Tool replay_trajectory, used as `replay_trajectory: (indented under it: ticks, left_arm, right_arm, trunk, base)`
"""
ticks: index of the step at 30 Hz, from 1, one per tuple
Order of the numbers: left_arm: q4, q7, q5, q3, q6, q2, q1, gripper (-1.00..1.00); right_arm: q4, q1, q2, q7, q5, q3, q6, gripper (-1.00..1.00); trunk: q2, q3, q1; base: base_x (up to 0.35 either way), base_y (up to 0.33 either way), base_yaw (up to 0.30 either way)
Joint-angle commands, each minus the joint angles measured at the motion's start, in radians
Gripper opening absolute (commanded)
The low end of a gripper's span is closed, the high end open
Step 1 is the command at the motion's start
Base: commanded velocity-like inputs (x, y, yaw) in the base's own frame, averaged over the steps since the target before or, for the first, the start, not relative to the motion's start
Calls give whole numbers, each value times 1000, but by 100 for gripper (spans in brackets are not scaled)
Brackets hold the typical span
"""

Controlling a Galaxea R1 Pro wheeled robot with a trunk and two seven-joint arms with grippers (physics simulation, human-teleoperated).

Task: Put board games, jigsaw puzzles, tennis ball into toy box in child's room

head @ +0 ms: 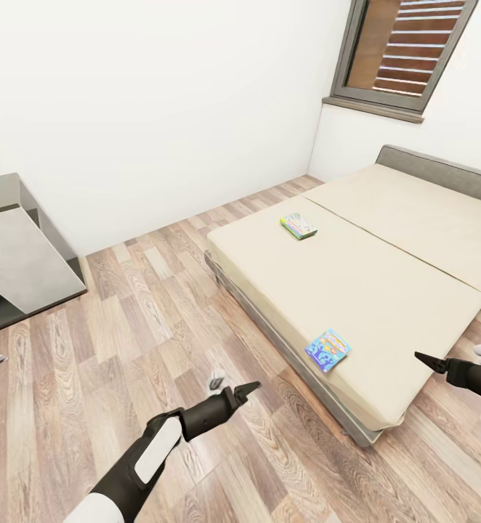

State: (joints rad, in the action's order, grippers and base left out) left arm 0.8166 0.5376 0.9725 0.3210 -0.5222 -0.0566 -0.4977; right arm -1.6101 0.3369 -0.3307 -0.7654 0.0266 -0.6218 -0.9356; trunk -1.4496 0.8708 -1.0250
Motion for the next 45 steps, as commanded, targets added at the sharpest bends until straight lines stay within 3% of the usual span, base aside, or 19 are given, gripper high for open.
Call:
replay_trajectory:
  ticks: [1,12,22,31,45]
  left_arm:
    - [1,-1,15,-7,-18,1,0,100]
    - [5,3,33,-21,-45,1,1,100]
    - [2,0,24,-15,-50,-5,-5,100]
    - [-4,2,15,-12,-50,-10,-10,100]
    - [-6,2,14,-11,-51,-12,-16,100]
  right_arm:
    - [0,1,-1,-2,3,-2,-8,100]
    - [-1,2,-9,-2,3,-6,-8,100]
    - [-1,4,-14,-2,3,-8,-9,100]
    - [-1,4,-54,-4,3,-13,-10,100]
    - [-1,4,-77,-29,4,-14,-12,100]
  trunk:
    - [0,1,0]
    - [-70,32,-38]
    - [-140,63,-77]
    - [-203,92,-111]
    - [-301,135,-165]
  base:
    - [0,0,0]
    - [0,0,0]
    - [0,0,0]
    - [0,0,0]
    - [0,0,0]
